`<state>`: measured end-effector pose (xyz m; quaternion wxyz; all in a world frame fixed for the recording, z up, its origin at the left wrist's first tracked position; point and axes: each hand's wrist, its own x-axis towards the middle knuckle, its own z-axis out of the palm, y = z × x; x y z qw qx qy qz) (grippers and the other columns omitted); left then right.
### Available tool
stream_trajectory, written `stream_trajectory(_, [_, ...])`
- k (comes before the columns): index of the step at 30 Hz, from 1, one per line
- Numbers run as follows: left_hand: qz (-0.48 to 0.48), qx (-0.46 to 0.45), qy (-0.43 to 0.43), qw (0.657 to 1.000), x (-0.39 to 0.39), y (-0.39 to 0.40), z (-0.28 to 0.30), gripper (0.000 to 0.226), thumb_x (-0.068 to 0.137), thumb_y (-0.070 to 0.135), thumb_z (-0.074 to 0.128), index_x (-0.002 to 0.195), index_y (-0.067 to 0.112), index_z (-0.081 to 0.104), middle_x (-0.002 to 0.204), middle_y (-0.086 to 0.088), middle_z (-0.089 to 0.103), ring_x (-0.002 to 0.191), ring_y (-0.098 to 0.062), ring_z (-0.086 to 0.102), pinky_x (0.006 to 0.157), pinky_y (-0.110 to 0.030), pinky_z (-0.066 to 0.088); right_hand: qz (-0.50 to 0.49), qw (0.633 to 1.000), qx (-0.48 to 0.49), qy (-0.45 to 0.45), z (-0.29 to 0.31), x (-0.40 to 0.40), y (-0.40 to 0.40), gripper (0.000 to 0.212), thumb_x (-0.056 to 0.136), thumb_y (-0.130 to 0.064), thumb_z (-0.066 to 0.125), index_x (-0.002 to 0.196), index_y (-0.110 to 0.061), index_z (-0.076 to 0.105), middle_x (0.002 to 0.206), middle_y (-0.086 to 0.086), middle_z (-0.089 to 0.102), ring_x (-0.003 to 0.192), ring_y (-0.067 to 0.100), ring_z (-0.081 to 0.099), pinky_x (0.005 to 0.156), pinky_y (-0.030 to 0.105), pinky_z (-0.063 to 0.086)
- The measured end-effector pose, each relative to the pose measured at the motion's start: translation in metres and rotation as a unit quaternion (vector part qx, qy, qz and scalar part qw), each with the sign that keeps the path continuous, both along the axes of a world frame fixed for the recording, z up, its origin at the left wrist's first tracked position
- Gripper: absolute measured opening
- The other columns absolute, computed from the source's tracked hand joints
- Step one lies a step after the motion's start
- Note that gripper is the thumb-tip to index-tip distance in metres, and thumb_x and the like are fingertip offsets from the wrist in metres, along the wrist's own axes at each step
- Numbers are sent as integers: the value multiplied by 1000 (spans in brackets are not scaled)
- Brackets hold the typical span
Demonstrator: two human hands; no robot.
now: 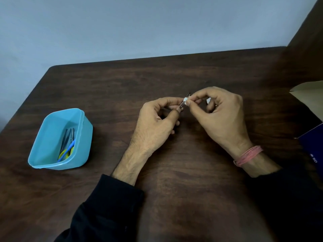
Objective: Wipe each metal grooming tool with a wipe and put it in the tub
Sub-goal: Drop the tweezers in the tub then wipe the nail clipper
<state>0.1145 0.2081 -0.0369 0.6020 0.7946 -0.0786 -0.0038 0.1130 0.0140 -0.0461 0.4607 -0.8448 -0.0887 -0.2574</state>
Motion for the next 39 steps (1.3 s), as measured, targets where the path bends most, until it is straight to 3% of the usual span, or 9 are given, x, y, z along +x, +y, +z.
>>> stream_trajectory(8, [21, -5, 5, 1000, 0, -2, -1, 22, 106, 13, 71, 110, 29, 86, 90, -9, 82, 69, -13, 72, 57, -29, 61, -4, 1000, 12, 13, 0, 1, -1, 5, 92, -24, 88, 93, -27, 84, 85, -13, 76, 53, 17, 52, 55, 19, 39])
stream_trajectory(13, [17, -14, 10, 1000, 0, -1, 2, 17, 106, 12, 71, 109, 21, 84, 95, -5, 83, 71, -11, 72, 57, -30, 62, 36, 999, -20, 8, 1, -2, 3, 8, 92, -20, 89, 96, -22, 82, 92, -12, 75, 53, 17, 57, 57, 13, 40])
stream_trajectory(20, [2, -32, 12, 999, -1, 1, 2, 6, 107, 14, 71, 107, 14, 77, 95, -8, 78, 74, -14, 73, 56, -32, 60, 66, 996, -61, -9, 4, -6, 5, 8, 96, -20, 83, 103, -21, 80, 97, -15, 70, 66, 16, 63, 60, 18, 45])
stream_trajectory(26, [7, -43, 0, 999, -1, 1, 2, 32, 113, 34, 67, 98, 6, 71, 92, -11, 80, 77, -17, 76, 56, -33, 60, 86, 991, -96, -23, 4, -8, 6, 10, 96, -11, 80, 104, -16, 78, 98, -11, 67, 74, 11, 62, 70, 12, 42])
stream_trajectory(34, [-13, -72, -5, 997, 2, 3, 2, 20, 114, 24, 64, 123, 15, 80, 96, -9, 80, 75, -10, 72, 56, -27, 60, 99, 989, -101, -45, 4, -7, 7, 8, 100, -9, 79, 105, -15, 77, 102, -13, 67, 79, 4, 60, 70, 16, 46])
stream_trajectory(39, [-24, -79, -7, 997, 3, 3, 3, 21, 115, 21, 62, 123, 16, 81, 101, -11, 81, 78, -11, 71, 57, -26, 59, 109, 988, -97, -48, 4, -6, 6, 10, 100, -6, 78, 106, -14, 77, 107, -12, 67, 82, 6, 62, 70, 20, 49])
